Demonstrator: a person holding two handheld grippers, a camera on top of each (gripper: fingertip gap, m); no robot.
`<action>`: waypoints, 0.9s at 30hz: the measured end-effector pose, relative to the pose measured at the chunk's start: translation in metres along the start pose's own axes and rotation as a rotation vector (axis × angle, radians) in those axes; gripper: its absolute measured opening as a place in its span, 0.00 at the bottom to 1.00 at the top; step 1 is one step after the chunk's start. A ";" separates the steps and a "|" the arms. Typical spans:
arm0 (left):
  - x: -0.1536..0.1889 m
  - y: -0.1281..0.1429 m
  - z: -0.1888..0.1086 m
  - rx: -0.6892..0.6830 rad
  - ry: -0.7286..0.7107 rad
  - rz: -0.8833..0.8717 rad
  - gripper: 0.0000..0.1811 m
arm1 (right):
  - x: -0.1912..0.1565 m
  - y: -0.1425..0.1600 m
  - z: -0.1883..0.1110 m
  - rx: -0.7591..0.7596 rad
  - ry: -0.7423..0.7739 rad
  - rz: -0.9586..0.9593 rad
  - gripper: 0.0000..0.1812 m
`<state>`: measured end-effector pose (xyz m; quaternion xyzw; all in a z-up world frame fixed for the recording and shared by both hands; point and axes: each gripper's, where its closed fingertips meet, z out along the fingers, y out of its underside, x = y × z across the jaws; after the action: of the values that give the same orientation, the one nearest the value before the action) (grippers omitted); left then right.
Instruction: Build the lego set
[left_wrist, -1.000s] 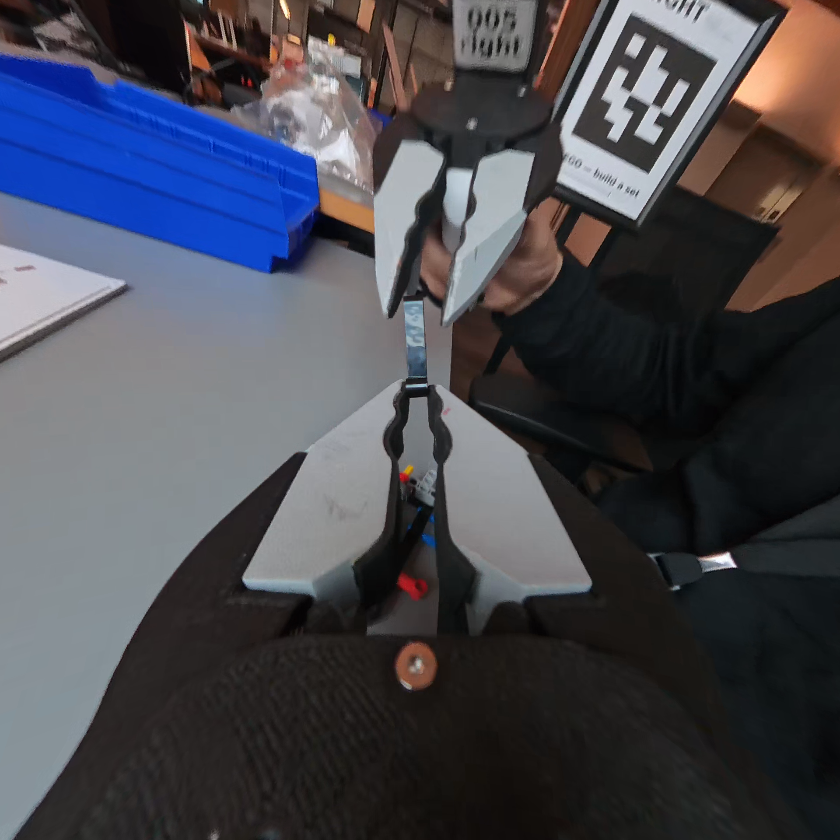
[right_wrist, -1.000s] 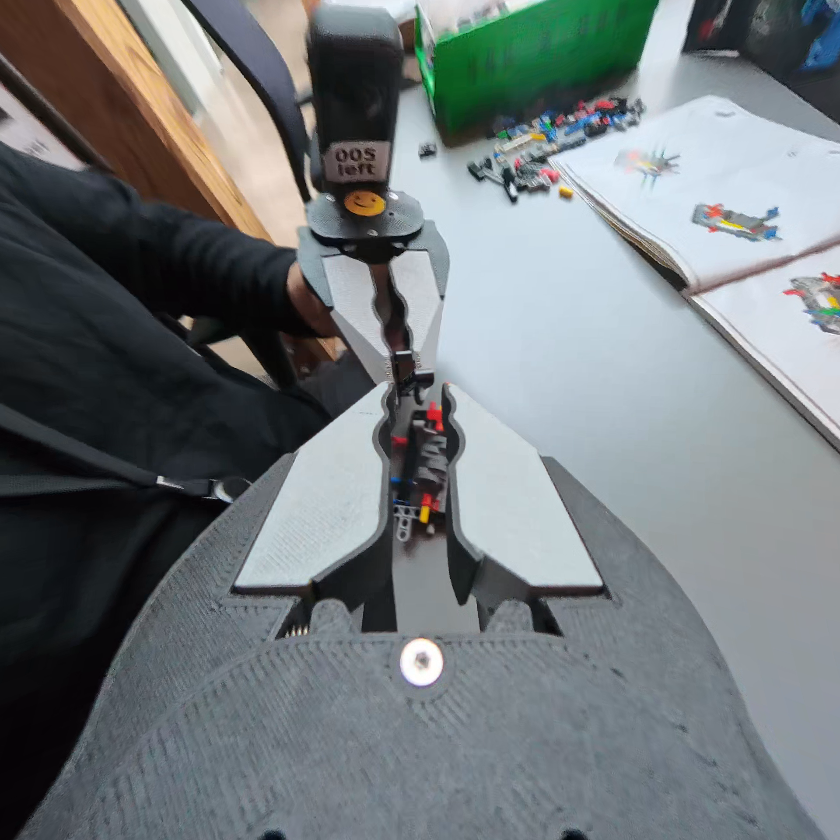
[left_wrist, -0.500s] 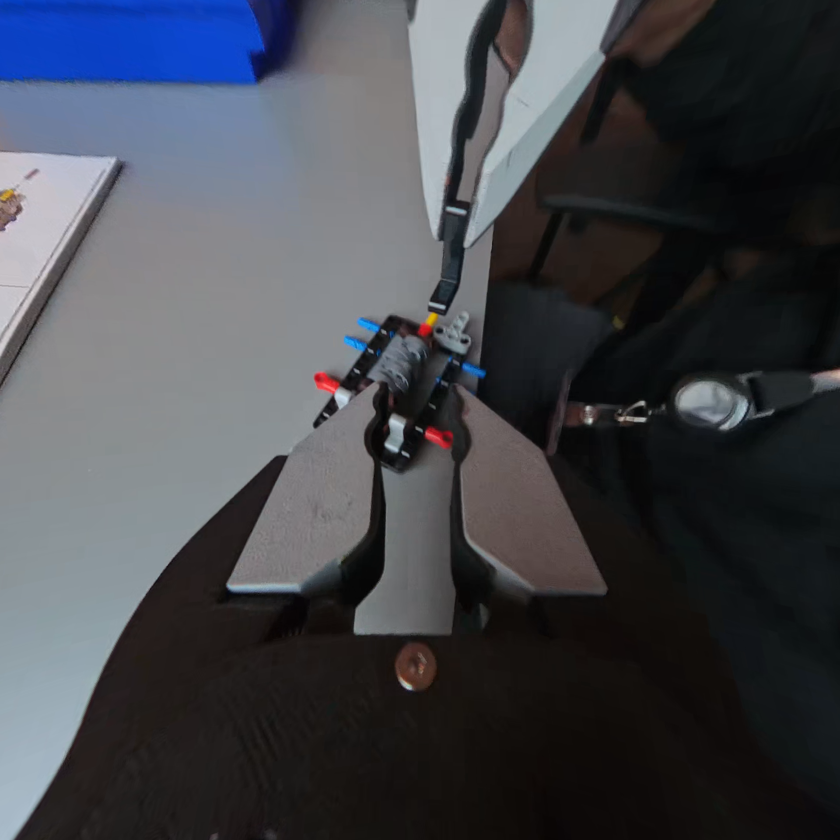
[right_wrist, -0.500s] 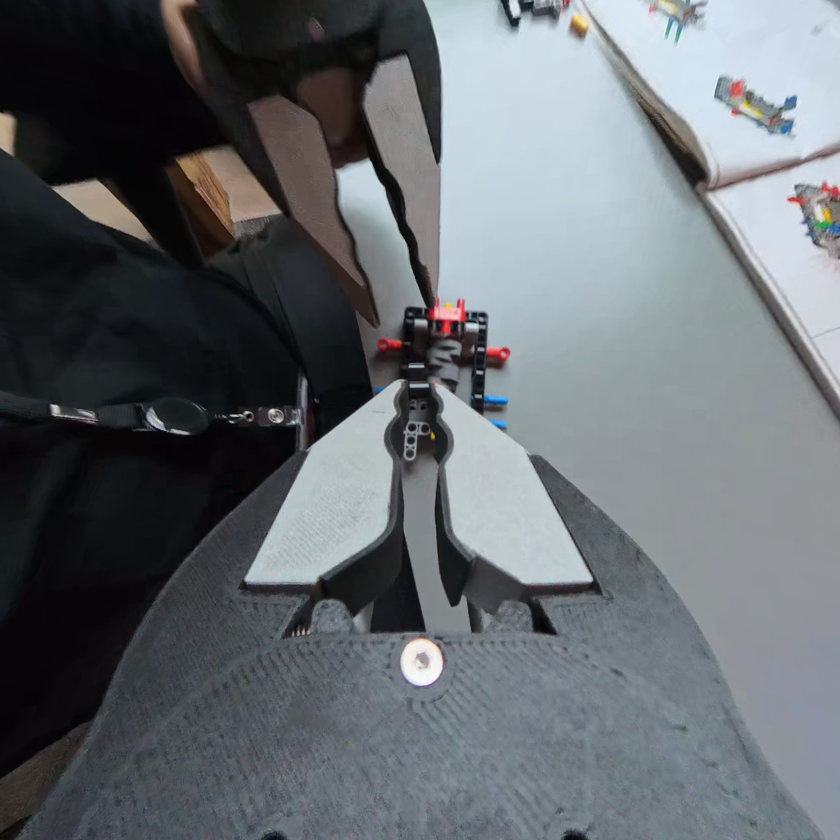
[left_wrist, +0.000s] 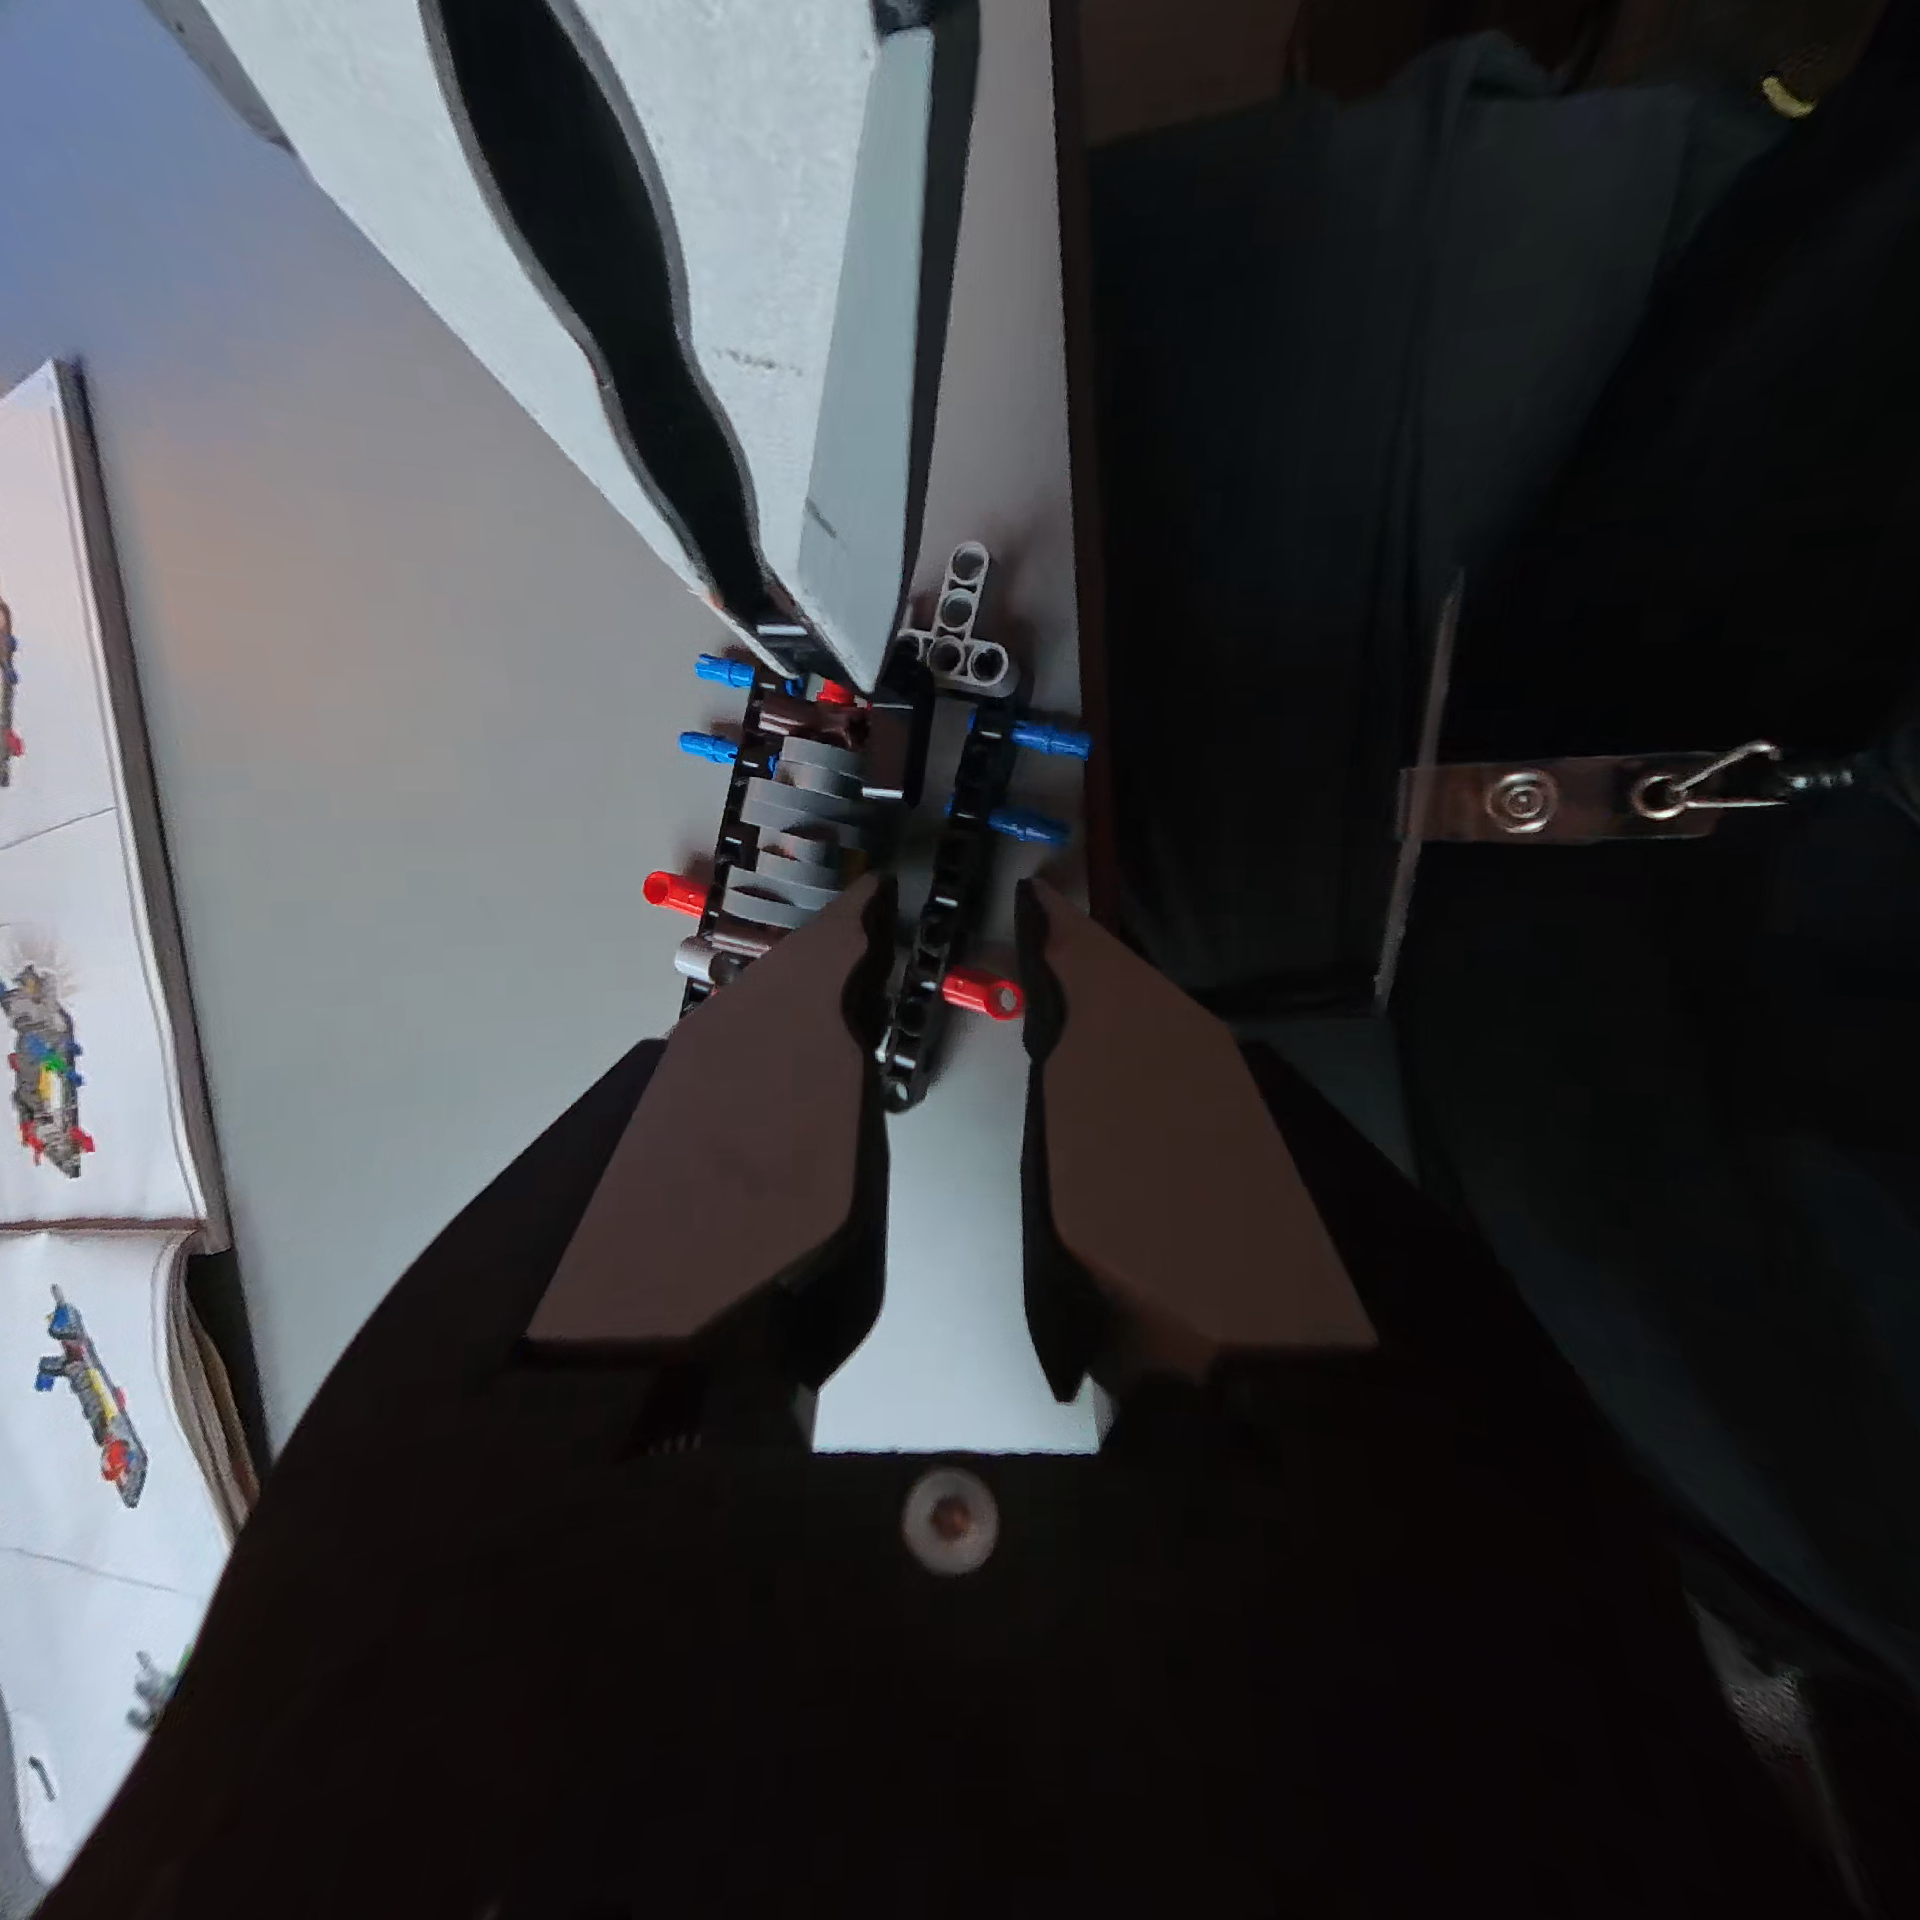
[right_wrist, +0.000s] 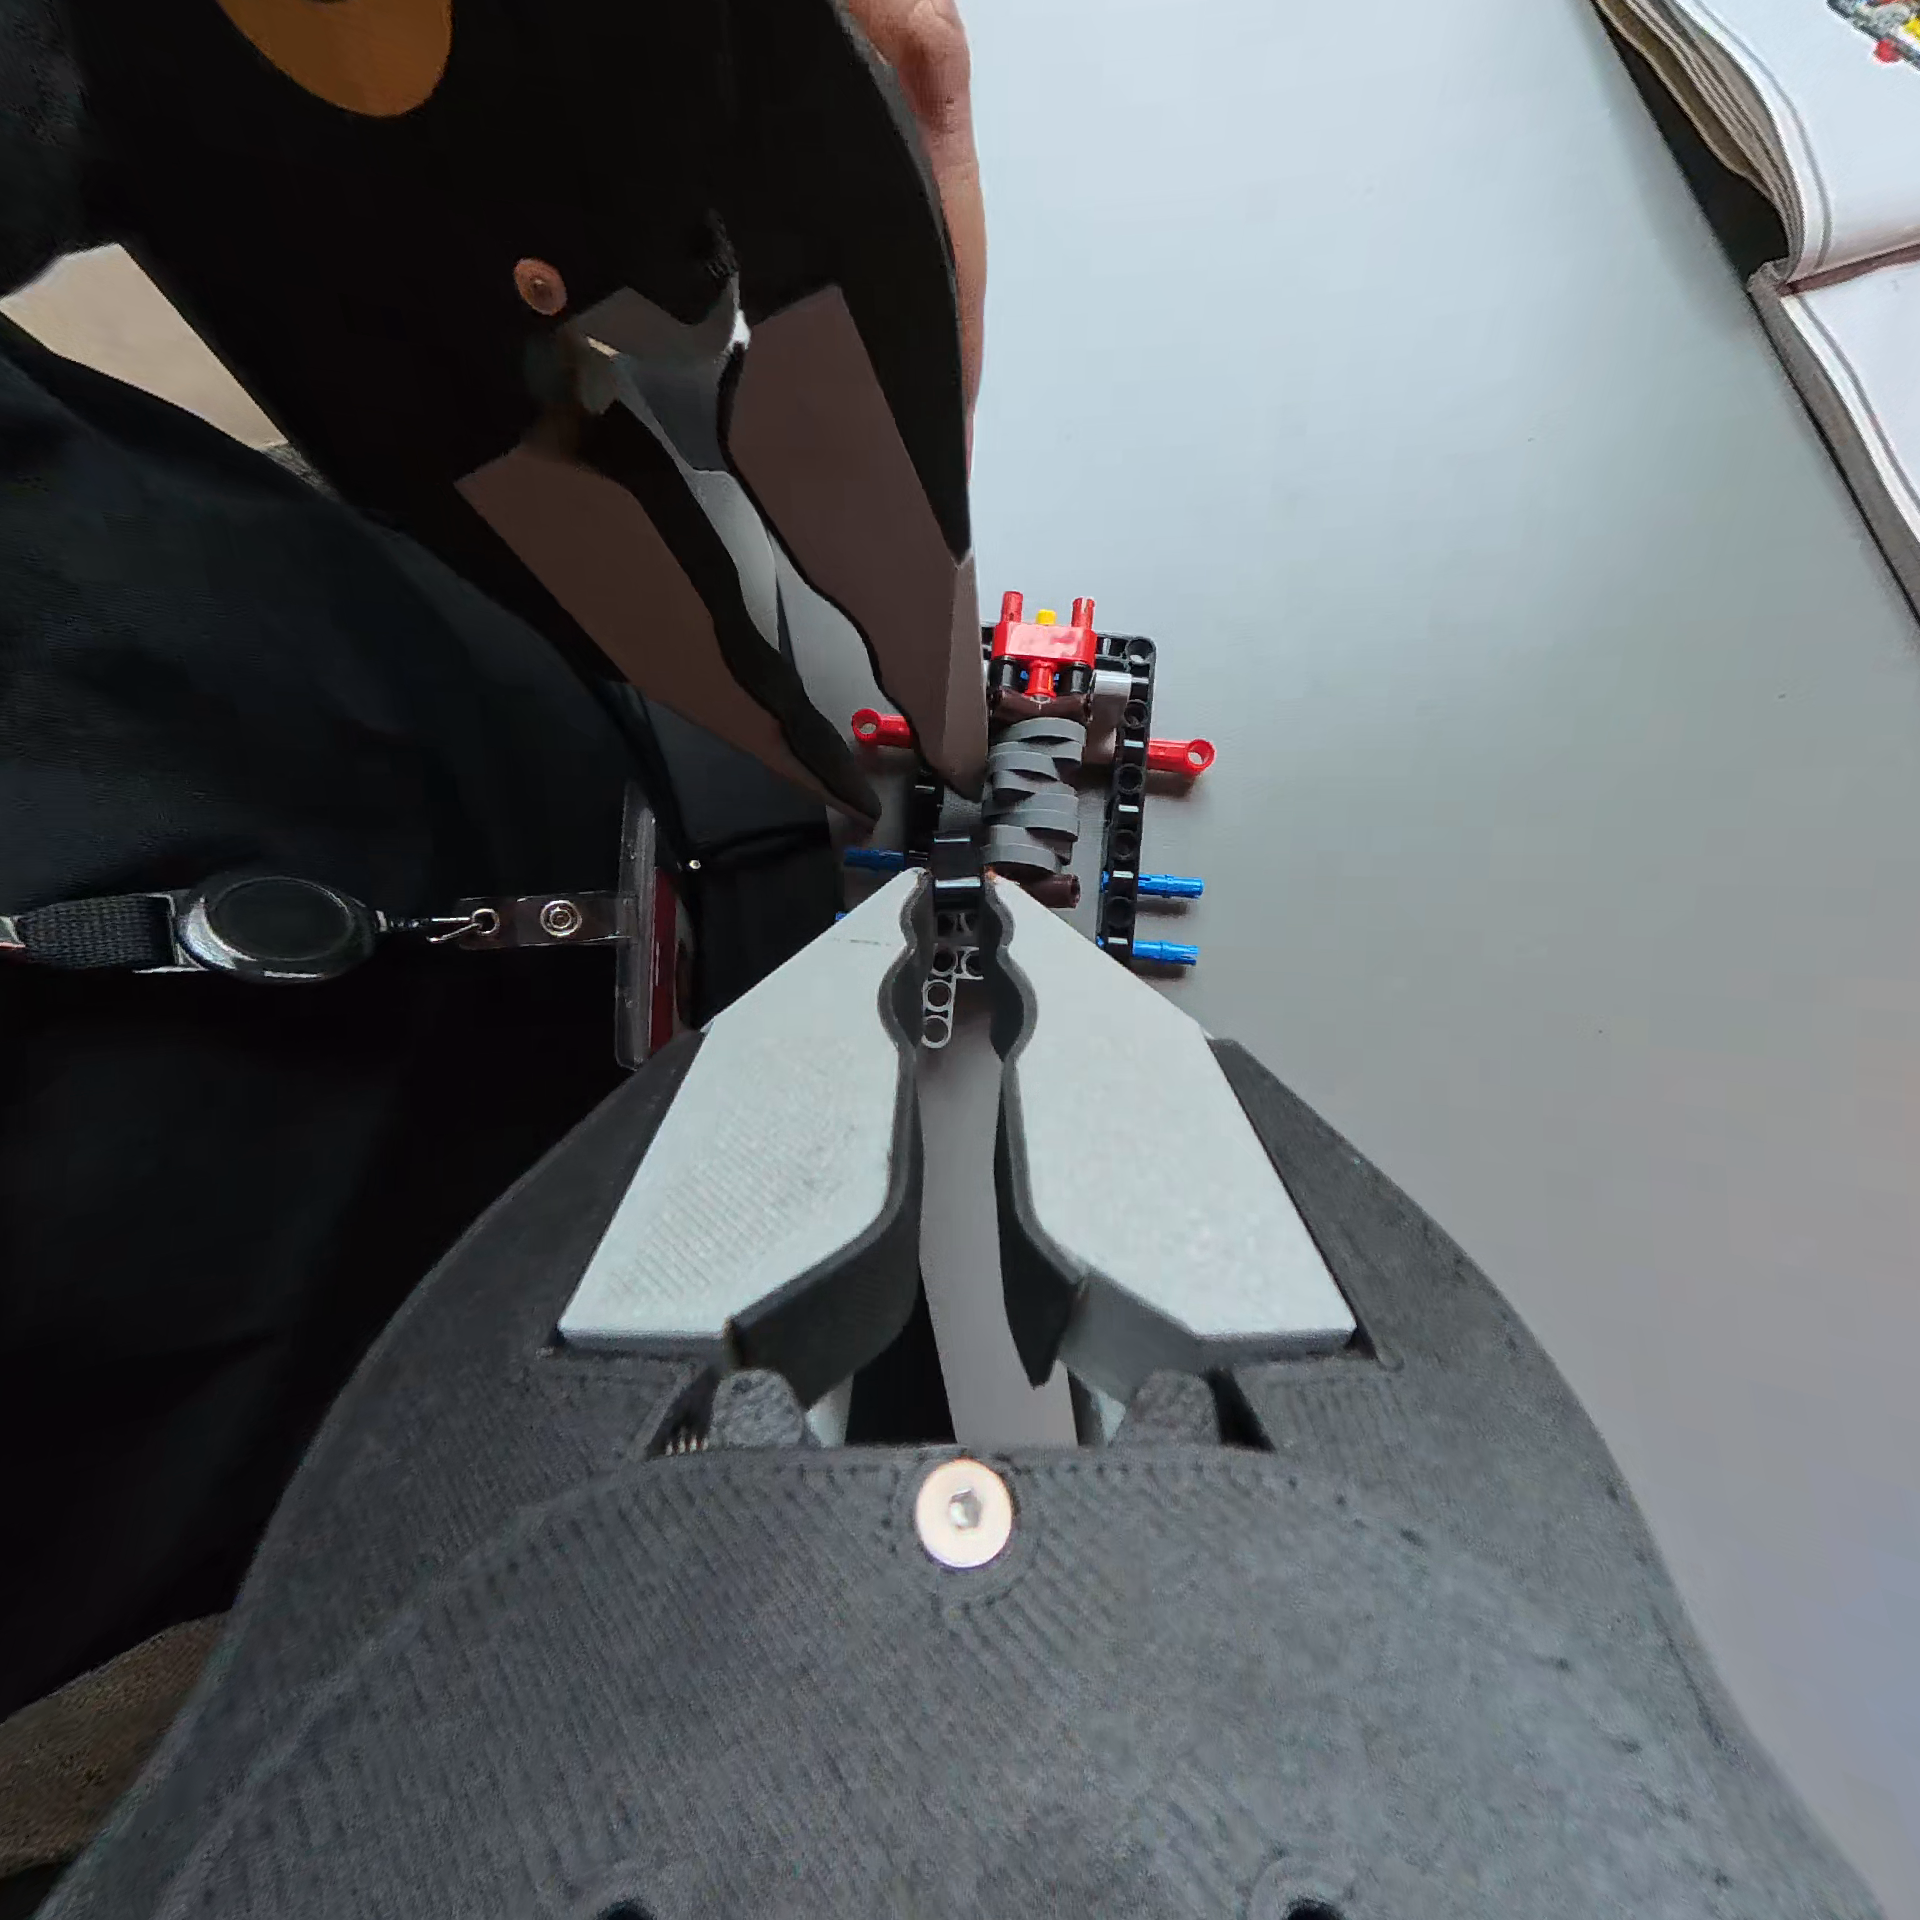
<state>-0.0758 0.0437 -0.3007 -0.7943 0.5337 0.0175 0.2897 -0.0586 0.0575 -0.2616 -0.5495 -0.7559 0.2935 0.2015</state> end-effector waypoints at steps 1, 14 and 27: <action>0.000 0.000 0.001 -0.004 0.025 -0.017 0.09 | 0.000 0.001 0.000 0.002 -0.006 0.005 0.02; -0.006 -0.003 0.009 0.029 0.089 -0.090 0.03 | 0.003 0.004 -0.002 0.026 -0.009 0.009 0.02; -0.006 -0.004 0.008 0.036 0.114 -0.129 0.08 | 0.006 0.003 -0.004 0.033 -0.004 0.018 0.02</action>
<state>-0.0728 0.0535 -0.3034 -0.8213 0.4974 -0.0561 0.2739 -0.0564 0.0648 -0.2606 -0.5521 -0.7464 0.3089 0.2065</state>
